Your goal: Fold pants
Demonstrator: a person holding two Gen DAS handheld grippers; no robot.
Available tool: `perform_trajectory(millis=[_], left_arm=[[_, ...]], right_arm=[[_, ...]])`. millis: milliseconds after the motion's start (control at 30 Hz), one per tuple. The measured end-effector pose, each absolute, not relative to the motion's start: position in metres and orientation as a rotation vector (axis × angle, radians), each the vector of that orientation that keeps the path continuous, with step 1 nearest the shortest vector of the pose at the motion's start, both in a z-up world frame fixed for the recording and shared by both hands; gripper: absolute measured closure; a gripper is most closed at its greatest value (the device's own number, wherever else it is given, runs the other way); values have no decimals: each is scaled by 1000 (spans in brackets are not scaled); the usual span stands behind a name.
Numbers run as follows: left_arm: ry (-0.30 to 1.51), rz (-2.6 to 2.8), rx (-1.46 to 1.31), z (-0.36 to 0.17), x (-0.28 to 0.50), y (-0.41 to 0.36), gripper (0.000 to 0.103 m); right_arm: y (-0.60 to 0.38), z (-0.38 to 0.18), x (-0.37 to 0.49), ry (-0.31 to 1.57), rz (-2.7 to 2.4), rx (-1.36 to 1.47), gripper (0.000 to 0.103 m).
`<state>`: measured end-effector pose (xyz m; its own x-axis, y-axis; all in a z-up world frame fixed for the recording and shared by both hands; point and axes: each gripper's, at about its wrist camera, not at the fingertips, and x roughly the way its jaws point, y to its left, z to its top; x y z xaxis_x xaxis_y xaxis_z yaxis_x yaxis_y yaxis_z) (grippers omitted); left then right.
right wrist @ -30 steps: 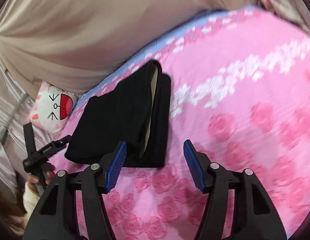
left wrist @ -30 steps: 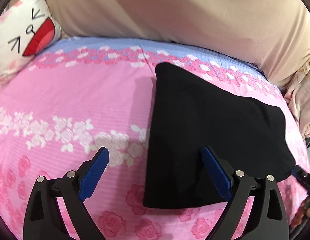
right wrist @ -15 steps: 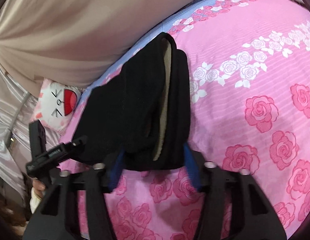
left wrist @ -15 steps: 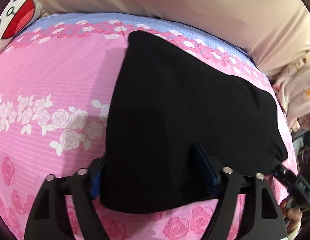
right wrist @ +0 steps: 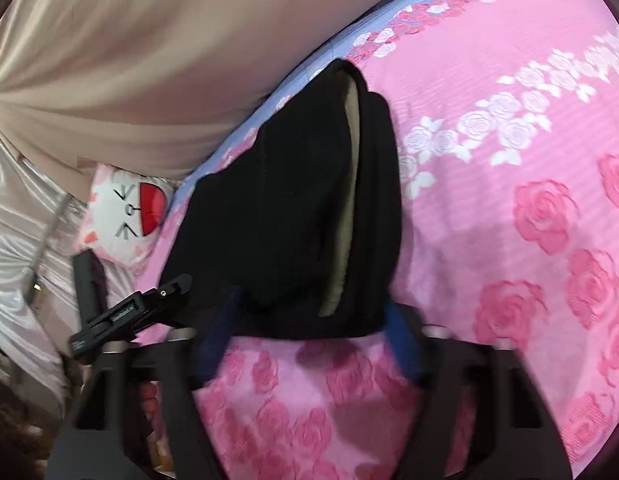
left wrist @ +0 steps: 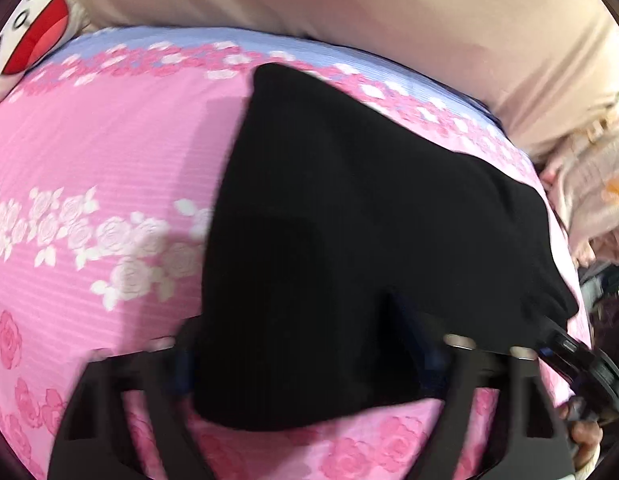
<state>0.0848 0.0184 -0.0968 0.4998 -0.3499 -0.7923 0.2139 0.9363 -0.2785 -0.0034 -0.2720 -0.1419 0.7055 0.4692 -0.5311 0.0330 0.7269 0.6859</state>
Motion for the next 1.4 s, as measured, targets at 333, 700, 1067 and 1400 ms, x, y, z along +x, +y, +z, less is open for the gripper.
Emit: perform_trajectory(millis=[333,700,1067,1400], left_arm=[[990,-451,-71,-57,31,18,68],[711,-143,71,-7,5,47,20],[822,-126,177,-88,56,-6,16],[829,-162,38,-58,48,38,16]], right_arm=[[-285,-123,-45,769,371,720,68],[-292,-46,-70,544,173,418,55],[-272,-102,42,703,163,356,103],[-355,-101,-54,683,-10,561,93]])
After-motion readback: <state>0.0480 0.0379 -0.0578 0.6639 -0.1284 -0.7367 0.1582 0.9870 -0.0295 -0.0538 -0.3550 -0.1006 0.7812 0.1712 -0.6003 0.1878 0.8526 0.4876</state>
